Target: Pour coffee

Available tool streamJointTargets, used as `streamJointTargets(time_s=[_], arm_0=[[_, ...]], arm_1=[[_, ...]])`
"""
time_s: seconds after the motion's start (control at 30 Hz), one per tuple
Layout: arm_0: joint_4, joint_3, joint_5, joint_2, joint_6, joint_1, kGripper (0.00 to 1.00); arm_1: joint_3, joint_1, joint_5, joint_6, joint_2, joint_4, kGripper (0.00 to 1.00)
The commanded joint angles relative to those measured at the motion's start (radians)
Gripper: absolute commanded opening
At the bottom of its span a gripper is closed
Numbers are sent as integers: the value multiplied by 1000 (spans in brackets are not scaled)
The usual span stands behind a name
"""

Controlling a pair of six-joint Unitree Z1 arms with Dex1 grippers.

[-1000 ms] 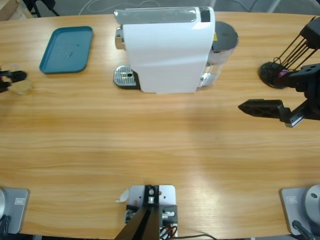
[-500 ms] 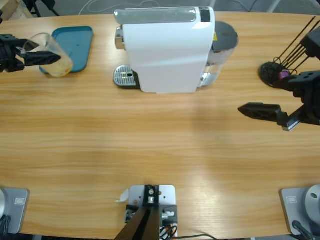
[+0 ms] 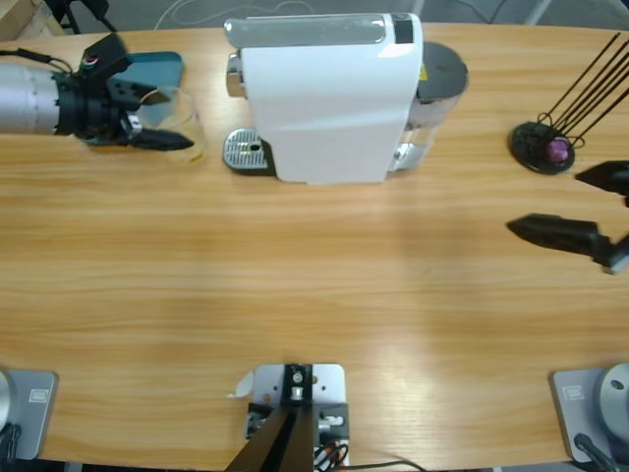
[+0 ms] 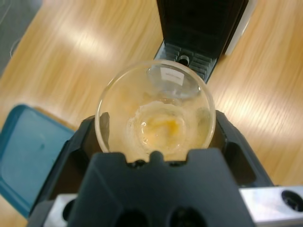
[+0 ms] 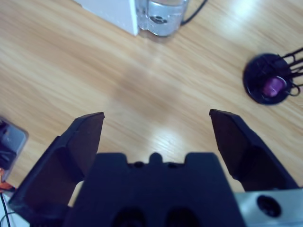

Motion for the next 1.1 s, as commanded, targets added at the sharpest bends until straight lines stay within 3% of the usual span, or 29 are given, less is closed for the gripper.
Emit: streamJointTargets(time_s=[0.03, 0.57, 0.97, 1.07, 1.1], arm_0=[[-12, -58, -9, 120, 32, -62, 0], [-129, -128, -28, 254, -15, -107, 0], [-168, -56, -57, 244, -24, -113, 0], [-168, -55, -58, 243, -31, -112, 218], [-167, -54, -58, 243, -37, -112, 338]], arm_1=[[9, -7, -51, 0, -130, 44, 1000], [12, -8, -48, 0, -160, 67, 1000], [7, -8, -48, 0, -161, 65, 1000], [1, -7, -48, 0, -160, 65, 1000], [1, -7, -46, 0, -158, 65, 1000]])
